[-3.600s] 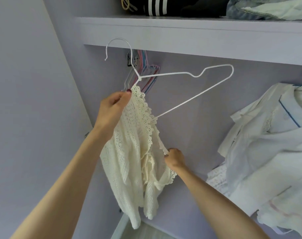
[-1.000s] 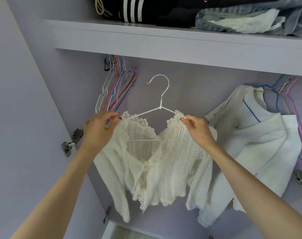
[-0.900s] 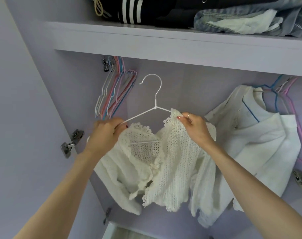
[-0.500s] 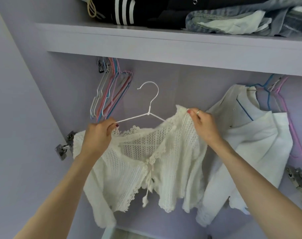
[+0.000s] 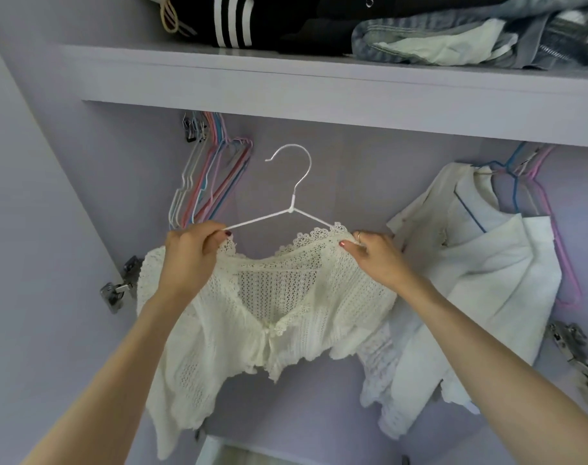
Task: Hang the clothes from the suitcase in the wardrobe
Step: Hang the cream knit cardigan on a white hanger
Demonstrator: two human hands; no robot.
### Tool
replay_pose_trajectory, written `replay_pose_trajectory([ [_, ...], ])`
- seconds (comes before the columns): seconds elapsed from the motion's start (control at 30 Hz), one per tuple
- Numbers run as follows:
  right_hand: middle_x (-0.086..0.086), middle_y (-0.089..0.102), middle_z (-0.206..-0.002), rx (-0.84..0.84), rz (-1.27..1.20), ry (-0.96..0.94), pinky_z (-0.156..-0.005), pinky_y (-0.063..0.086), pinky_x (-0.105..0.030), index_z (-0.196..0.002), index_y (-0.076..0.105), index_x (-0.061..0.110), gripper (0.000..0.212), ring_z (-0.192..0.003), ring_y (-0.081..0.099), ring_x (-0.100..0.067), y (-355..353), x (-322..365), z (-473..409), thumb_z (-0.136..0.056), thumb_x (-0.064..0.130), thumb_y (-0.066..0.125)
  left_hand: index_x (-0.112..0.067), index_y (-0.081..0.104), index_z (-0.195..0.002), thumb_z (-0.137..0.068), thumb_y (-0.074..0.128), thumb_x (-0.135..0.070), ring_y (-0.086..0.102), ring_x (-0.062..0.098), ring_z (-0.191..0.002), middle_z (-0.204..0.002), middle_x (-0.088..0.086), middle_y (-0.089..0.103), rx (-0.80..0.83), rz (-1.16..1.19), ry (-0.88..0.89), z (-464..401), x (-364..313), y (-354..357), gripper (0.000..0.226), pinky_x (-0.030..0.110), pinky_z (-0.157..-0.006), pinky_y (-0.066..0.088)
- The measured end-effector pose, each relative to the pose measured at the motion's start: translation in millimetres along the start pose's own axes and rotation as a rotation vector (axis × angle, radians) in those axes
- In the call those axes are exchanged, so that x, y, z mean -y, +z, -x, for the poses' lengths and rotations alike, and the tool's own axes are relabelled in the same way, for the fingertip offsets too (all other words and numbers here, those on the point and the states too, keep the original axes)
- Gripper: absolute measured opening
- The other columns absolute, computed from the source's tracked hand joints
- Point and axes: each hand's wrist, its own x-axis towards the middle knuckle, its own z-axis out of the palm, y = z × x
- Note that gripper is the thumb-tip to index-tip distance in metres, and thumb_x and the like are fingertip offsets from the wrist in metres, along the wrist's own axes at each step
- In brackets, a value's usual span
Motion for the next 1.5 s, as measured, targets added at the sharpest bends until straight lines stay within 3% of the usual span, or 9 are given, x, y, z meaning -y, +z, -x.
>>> replay_pose_trajectory([
  [0.27, -0.002, 0.033, -0.047, -0.174, -0.086, 0.185, -0.062, 0.023, -0.027, -0.056, 0.037, 0.010, 0.045, -0.049, 0.033, -0.020, -9, -13, 10, -0.096, 0.026, 0.051, -0.021, 0.035, -0.140, -0.082, 0.070, -0.024, 0.040, 0.024, -0.126, -0.136, 0.007, 0.040, 0.189, 0.155, -0.490, 25, 21, 8, 0.068, 0.043, -0.107, 0.032],
  [0.47, 0.009, 0.031, -0.051, -0.238, 0.009, 0.263, -0.077, 0.027, -0.031, -0.055, 0.027, 0.026, 0.048, -0.052, 0.033, -0.010, -29, -30, 25, -0.096, 0.026, 0.050, 0.002, 0.053, -0.098, -0.097, 0.044, -0.011, 0.035, 0.022, -0.052, -0.058, 0.004, 0.041, 0.034, 0.129, -0.474, 30, 29, 14, 0.015, 0.026, -0.050, 0.032],
  [0.7, -0.007, 0.049, -0.064, -0.314, -0.057, 0.248, -0.075, 0.036, -0.032, -0.073, 0.060, 0.001, 0.035, -0.065, 0.047, -0.024, -29, -43, 26, -0.094, 0.028, 0.054, -0.018, 0.040, -0.137, -0.091, 0.050, -0.018, 0.037, 0.030, -0.128, -0.133, 0.008, 0.046, 0.033, 0.006, -0.303, 19, 13, 17, 0.047, 0.048, -0.110, 0.018],
  [0.8, 0.002, 0.035, -0.048, -0.253, -0.023, 0.107, -0.061, 0.027, -0.027, -0.054, 0.037, 0.016, 0.045, -0.047, 0.034, -0.015, -32, -29, 22, -0.093, 0.024, 0.056, -0.022, 0.056, -0.120, -0.087, 0.045, -0.032, 0.055, 0.026, -0.111, -0.111, 0.002, 0.062, 0.260, -0.150, 0.080, 10, 10, 28, 0.036, 0.041, -0.103, 0.030],
  [0.93, 0.006, 0.035, -0.051, -0.231, -0.039, 0.017, -0.064, 0.028, -0.027, -0.051, 0.036, 0.025, 0.047, -0.056, 0.035, -0.011, -37, -20, 21, -0.088, 0.021, 0.064, -0.009, 0.063, -0.086, -0.093, 0.046, -0.003, 0.061, 0.029, -0.076, -0.078, 0.000, 0.060, 0.262, -0.002, -0.010, 9, 8, 39, 0.019, 0.033, -0.066, 0.045],
  [1.0, 0.000, 0.059, -0.080, -0.197, -0.105, 0.084, -0.080, 0.039, -0.028, -0.080, 0.067, 0.019, 0.011, -0.083, 0.053, -0.014, -40, -26, 26, -0.087, 0.027, 0.065, -0.004, 0.064, -0.084, -0.092, 0.046, 0.002, 0.057, 0.027, -0.073, -0.077, 0.001, 0.059, 0.190, -0.006, -0.010, 10, 4, 40, 0.021, 0.031, -0.065, 0.040],
  [1.13, 0.004, 0.048, -0.128, -0.124, -0.387, 0.351, -0.102, 0.031, -0.024, -0.134, 0.047, 0.013, 0.049, -0.120, 0.041, -0.008, -41, -51, 45, -0.090, 0.029, 0.061, 0.003, 0.066, -0.086, -0.091, 0.046, 0.007, 0.053, 0.027, -0.068, -0.079, 0.012, 0.062, 0.141, -0.024, -0.036, 9, 2, 34, 0.021, 0.028, -0.064, 0.036],
  [1.3, 0.000, 0.033, -0.058, -0.183, -0.231, 0.468, -0.061, 0.030, -0.030, -0.060, 0.035, 0.015, 0.039, -0.056, 0.031, -0.012, -36, -64, 49, -0.093, 0.012, 0.056, 0.001, 0.062, -0.083, -0.090, 0.045, 0.008, 0.050, 0.025, -0.060, -0.073, 0.013, 0.063, 0.173, -0.121, -0.067, 6, 15, 31, 0.020, 0.031, -0.065, 0.039],
  [1.5, -0.007, 0.038, -0.062, -0.449, -0.401, 0.558, -0.064, 0.028, -0.027, -0.069, 0.048, 0.003, 0.027, -0.063, 0.033, -0.018, -37, -65, 41, -0.095, 0.009, 0.047, -0.006, 0.059, -0.078, -0.087, 0.045, 0.010, 0.051, 0.029, -0.069, -0.065, 0.000, 0.051, 0.150, -0.254, -0.059, 0, 16, 28, 0.023, 0.045, -0.079, 0.043],
])
